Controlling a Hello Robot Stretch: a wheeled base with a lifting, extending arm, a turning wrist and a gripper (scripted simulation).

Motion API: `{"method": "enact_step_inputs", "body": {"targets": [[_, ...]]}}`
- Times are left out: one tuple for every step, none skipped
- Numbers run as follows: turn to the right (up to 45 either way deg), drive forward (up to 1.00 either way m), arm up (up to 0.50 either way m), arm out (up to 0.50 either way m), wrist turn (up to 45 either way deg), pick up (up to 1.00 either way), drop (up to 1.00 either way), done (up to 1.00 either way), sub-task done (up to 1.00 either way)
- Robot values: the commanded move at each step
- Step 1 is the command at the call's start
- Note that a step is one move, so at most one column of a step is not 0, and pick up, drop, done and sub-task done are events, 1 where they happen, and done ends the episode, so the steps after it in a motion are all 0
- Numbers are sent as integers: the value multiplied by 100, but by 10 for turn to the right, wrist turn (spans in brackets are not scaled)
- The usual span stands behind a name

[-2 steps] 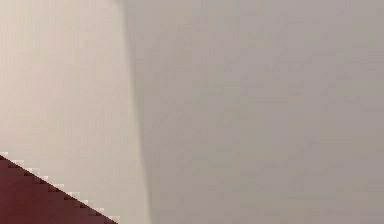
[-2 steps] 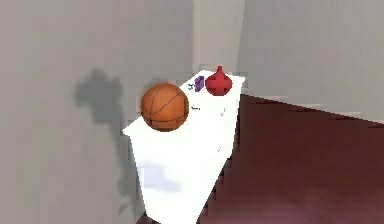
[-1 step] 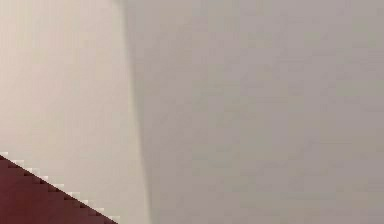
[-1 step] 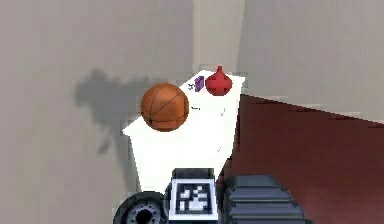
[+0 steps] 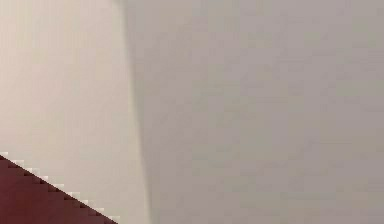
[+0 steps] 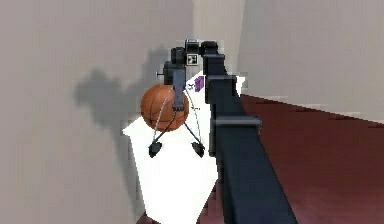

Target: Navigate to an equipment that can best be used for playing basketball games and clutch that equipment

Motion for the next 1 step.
{"method": "enact_step_inputs", "body": {"targets": [[0, 0, 0, 0, 450, 0, 0, 0, 0]]}}
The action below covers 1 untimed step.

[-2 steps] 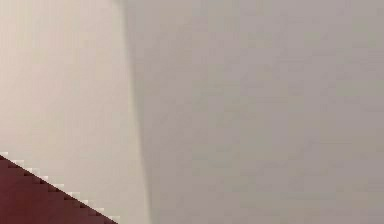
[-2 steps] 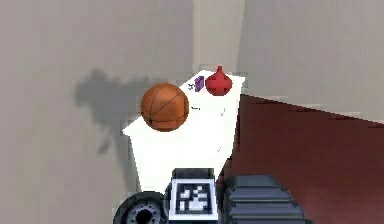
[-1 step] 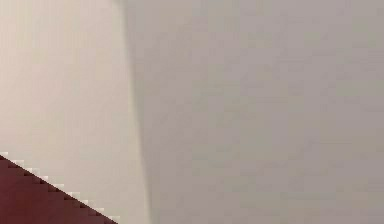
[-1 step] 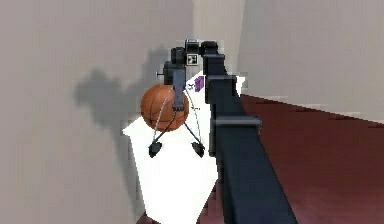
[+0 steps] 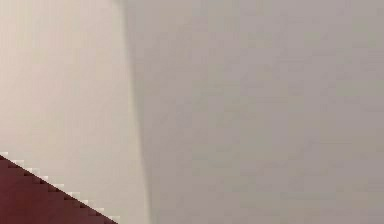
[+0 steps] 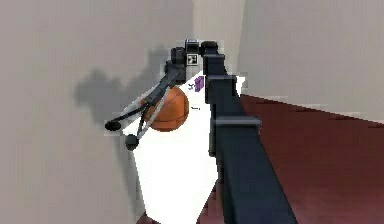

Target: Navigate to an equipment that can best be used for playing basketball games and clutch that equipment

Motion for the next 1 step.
{"method": "enact_step_inputs", "body": {"targets": [[0, 0, 0, 0, 450, 0, 0, 0, 0]]}}
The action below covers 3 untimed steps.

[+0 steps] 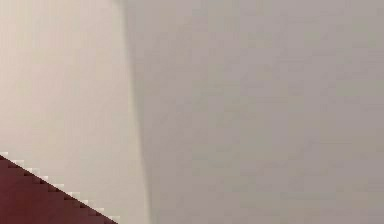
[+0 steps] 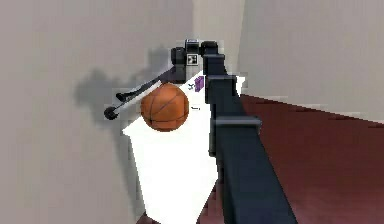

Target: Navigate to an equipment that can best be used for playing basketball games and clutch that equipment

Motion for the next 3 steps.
{"method": "enact_step_inputs", "body": {"targets": [[0, 0, 0, 0, 450, 0, 0, 0, 0], [0, 0, 0, 0, 180, 0, 0, 0, 0], [0, 0, -16, 0, 0, 0, 0, 0, 0]]}}
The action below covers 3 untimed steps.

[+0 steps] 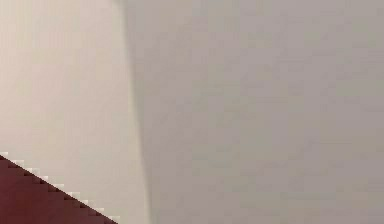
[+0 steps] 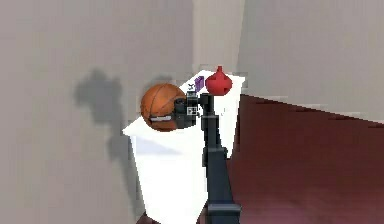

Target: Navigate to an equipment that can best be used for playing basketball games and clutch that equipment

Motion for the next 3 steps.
{"method": "enact_step_inputs", "body": {"targets": [[0, 0, 0, 0, 0, 100, 0, 0, 0], [0, 0, 10, 0, 0, 0, 0, 0, 0], [0, 0, 0, 0, 0, 0, 0, 100, 0]]}}
